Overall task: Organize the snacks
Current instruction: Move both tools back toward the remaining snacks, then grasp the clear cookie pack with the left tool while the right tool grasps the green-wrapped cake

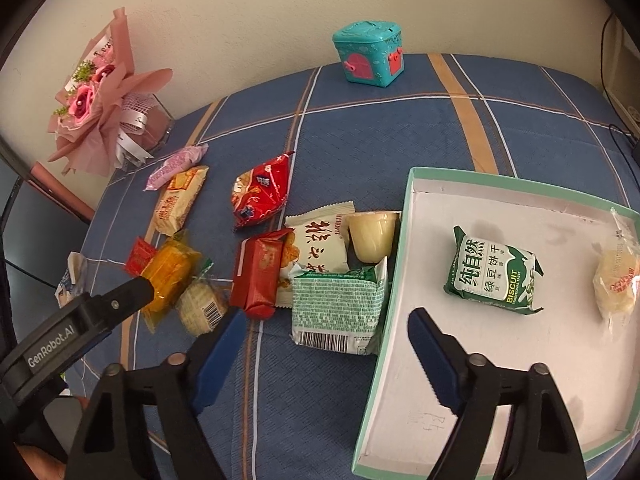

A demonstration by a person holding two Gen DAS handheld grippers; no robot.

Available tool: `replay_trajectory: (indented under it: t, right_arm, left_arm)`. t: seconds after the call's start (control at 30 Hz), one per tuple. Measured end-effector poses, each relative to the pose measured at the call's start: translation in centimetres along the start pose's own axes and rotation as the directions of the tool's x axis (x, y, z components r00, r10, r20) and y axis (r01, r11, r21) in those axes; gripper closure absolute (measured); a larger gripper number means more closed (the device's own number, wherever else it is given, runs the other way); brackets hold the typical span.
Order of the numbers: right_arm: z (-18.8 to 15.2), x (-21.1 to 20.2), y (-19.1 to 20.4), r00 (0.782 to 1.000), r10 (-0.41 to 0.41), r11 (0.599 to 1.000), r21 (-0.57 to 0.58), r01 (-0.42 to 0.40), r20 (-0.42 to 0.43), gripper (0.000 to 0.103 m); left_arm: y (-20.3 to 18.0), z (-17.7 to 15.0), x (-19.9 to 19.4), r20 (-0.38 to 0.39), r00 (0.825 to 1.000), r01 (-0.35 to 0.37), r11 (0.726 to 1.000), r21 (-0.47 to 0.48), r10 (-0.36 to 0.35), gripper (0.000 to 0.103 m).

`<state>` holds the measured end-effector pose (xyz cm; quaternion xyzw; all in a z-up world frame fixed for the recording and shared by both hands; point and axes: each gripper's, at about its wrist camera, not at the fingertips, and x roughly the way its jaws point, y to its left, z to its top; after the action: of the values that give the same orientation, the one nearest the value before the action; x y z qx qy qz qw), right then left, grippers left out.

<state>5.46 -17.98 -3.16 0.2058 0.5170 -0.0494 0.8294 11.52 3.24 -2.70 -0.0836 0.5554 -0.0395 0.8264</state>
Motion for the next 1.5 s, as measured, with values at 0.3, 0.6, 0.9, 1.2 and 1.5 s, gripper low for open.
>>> replay_trajectory:
  t: [0.3,0.6,0.9,1.2,1.5]
  right_arm:
    - [0.4,1.7,0.2,0.999,0.012,1.000,0.003,-0.012,-0.033,0.046]
    - [0.8,2.6,-0.1,0.999,-0.034,0.999,0.002,0.035,-0.036,0.046]
    - [1.1,3.3,-0.4,0.999,-0.032,0.999,0.024,0.033,-0.040,0.046]
    - [0.8,3.8,0.2,0.998,-0.013,1.000,0.022,0.015,-0.067,0.047]
    - [0.5,4.4,2.4,0.995,-0.064,0.996,-0.069,0.059,-0.082,0.041]
  left_arm:
    - [-0.3,0.3,2.3,-0.054,0.998,0.031,0.999,-0.027,-0.032,0.017]
    - [-0.6,0.0,3.8,-0.100,0.993,0.051,0.998,-0.044,-0.055,0.018]
    - [-0.3,0.4,4.4,-0.108,0.993,0.041,0.998,-0.055,-0.047,0.018]
    - [-0.6,0.6,5.1,-0.121,0.992,0.038,0.998,-0.053,-0.044,0.018]
    - [-0.6,0.6,6.4,-0.138,0.990,0.027,0.998,-0.060,-0.035,0.023]
